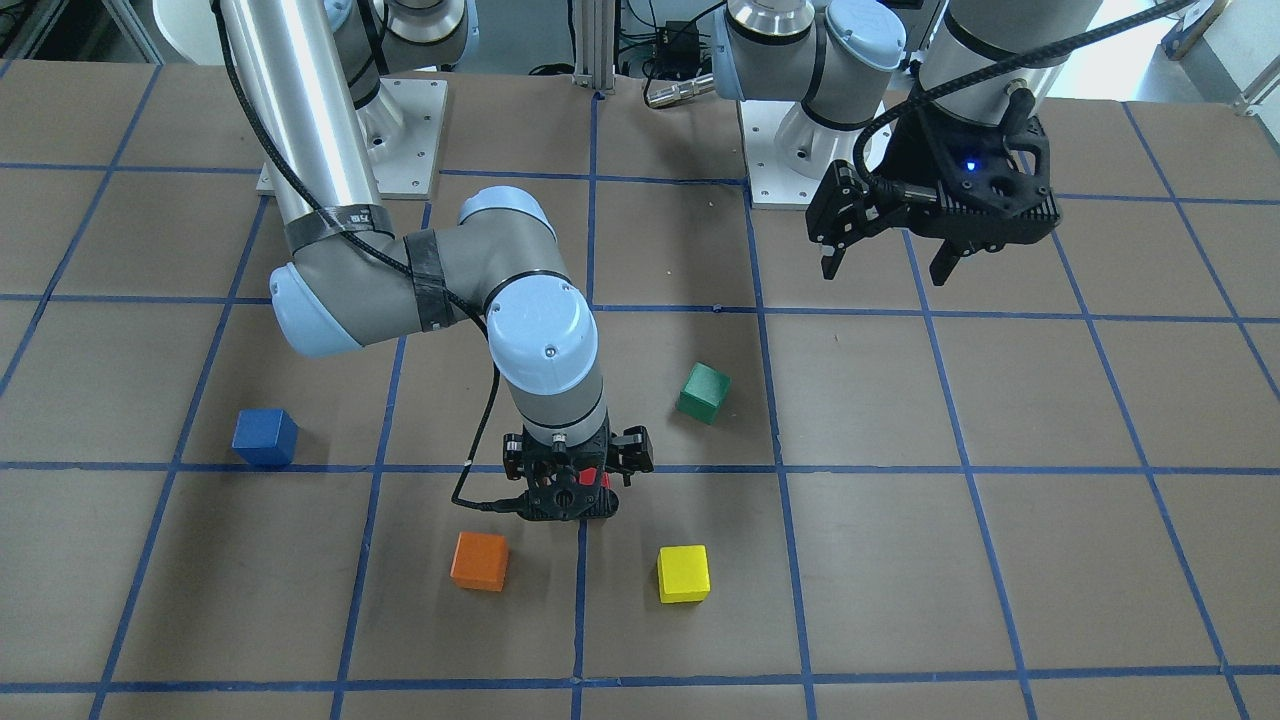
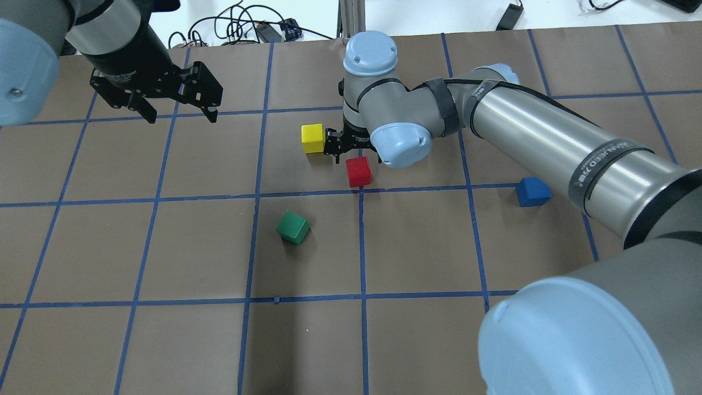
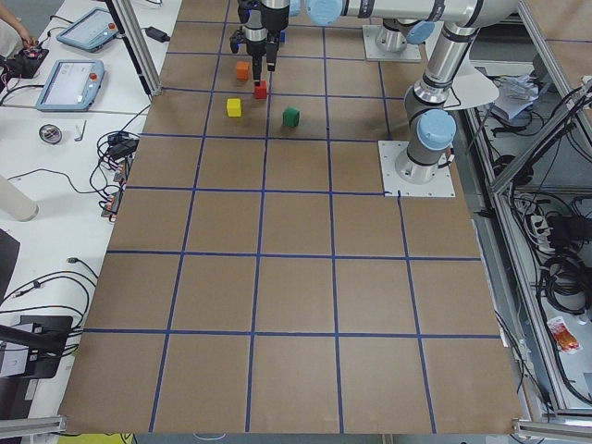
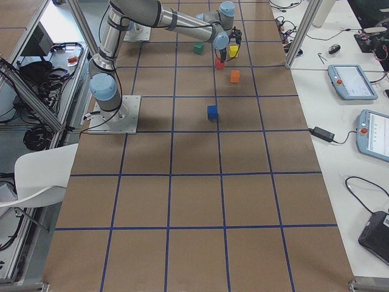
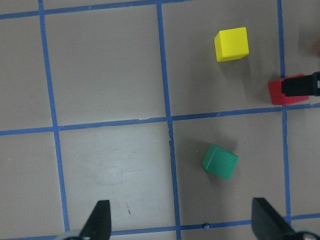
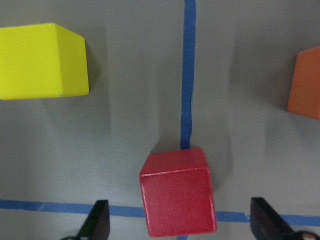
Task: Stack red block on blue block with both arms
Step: 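Lower the right gripper and grasp the red cube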
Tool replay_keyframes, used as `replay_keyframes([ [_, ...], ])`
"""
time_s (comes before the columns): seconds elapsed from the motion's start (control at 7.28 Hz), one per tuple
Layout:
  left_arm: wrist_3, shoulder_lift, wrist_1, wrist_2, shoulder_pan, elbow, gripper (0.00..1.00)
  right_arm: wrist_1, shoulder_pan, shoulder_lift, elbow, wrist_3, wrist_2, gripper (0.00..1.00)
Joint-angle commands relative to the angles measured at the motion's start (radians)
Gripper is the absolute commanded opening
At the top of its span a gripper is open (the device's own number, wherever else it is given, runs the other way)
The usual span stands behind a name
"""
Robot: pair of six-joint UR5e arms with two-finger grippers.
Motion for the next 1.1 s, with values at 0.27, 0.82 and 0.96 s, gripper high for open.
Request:
replay_keyframes([
  [0.27, -0.023, -0.007, -0.027, 0.032, -0.001, 0.015, 1.0, 0.0, 0.001, 0.052, -0.001, 0.002, 0.004, 0.83],
  [0.82, -0.025, -0.007, -0.027, 0.032, -0.005, 0.014, 1.0, 0.011, -0.001, 0.044, -0.004, 0.032, 0.005, 0.0],
  [0.96, -0.025, -0.007, -0.027, 0.032, -0.008, 0.014, 1.0, 0.026, -0.001, 0.026, -0.019, 0.032, -0.005, 0.0],
])
